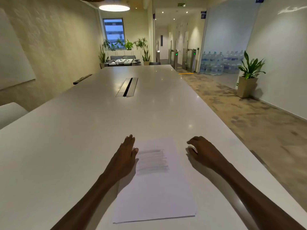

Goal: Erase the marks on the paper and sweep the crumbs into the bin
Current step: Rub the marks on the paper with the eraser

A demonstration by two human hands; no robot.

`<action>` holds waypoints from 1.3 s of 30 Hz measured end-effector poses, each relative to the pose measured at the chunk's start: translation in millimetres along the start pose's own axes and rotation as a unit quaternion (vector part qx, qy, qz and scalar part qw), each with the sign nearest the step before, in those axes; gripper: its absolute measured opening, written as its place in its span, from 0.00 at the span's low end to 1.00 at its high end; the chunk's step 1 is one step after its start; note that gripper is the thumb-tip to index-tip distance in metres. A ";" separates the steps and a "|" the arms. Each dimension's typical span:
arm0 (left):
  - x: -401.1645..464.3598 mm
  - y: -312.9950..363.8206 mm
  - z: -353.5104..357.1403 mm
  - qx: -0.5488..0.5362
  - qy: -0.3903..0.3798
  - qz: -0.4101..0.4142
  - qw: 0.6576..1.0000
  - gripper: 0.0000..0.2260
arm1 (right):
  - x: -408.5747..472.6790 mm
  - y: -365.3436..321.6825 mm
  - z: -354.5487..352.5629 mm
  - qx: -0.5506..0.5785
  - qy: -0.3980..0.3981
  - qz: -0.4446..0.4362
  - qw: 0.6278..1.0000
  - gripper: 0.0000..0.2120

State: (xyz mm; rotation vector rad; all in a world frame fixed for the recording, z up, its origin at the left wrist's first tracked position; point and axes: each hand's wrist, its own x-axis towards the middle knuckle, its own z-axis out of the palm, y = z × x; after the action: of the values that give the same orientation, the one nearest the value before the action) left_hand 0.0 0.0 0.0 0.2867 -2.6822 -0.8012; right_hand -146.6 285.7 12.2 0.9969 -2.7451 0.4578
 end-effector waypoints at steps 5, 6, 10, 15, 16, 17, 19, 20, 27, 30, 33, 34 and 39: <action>-5.8 1.4 8.1 -0.018 -0.001 -0.010 1.000 0.22 | -8.4 11.5 13.9 -0.018 -0.029 0.032 0.999 0.12; -8.4 1.4 10.1 -0.020 0.001 -0.010 1.000 0.21 | -10.2 13.4 18.3 -0.018 -0.019 0.028 0.999 0.10; -14.3 -1.0 12.3 -0.037 0.005 -0.017 0.999 0.21 | -12.4 12.4 19.8 0.015 0.016 0.005 1.000 0.09; -21.0 2.4 9.9 -0.065 -0.006 -0.018 0.998 0.23 | -12.0 6.6 20.3 0.041 0.036 0.008 0.998 0.09; -22.5 2.8 10.3 -0.069 -0.013 -0.018 0.997 0.24 | -11.9 6.0 21.7 0.048 0.040 0.014 0.998 0.09; -24.3 3.4 10.3 -0.070 -0.016 -0.019 0.997 0.27 | -11.9 3.6 22.0 0.061 0.043 0.020 0.997 0.10; -27.3 3.9 10.8 -0.072 -0.024 -0.022 0.997 0.31 | -11.8 -4.0 21.2 0.116 0.047 0.028 0.992 0.08; -28.6 5.5 11.3 -0.072 -0.031 -0.022 0.997 0.33 | -12.0 -10.4 18.8 0.151 0.048 0.028 0.987 0.05; -36.8 26.9 14.9 -0.061 -0.052 0.003 0.997 0.38 | -28.9 -57.1 -0.5 0.436 -0.047 0.140 0.887 0.09; -38.7 27.8 18.7 -0.055 -0.051 0.012 0.997 0.39 | -37.2 -69.4 -4.5 0.567 -0.062 0.184 0.800 0.09; -40.5 29.3 21.8 -0.058 -0.050 0.012 0.997 0.40 | -41.7 -75.4 -0.4 0.640 -0.078 0.196 0.739 0.07; -40.9 30.8 22.8 -0.061 -0.049 0.010 0.997 0.40 | -42.5 -75.6 1.8 0.650 -0.084 0.194 0.730 0.07; -44.4 34.6 30.8 -0.070 -0.064 0.002 0.995 0.44 | -42.8 -74.7 9.3 0.689 -0.074 0.260 0.672 0.07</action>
State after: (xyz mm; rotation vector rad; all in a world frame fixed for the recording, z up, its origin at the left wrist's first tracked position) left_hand 26.6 56.1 -16.0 0.2018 -2.7249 -1.0346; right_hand -66.3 253.4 8.4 0.2339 -2.3507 2.8539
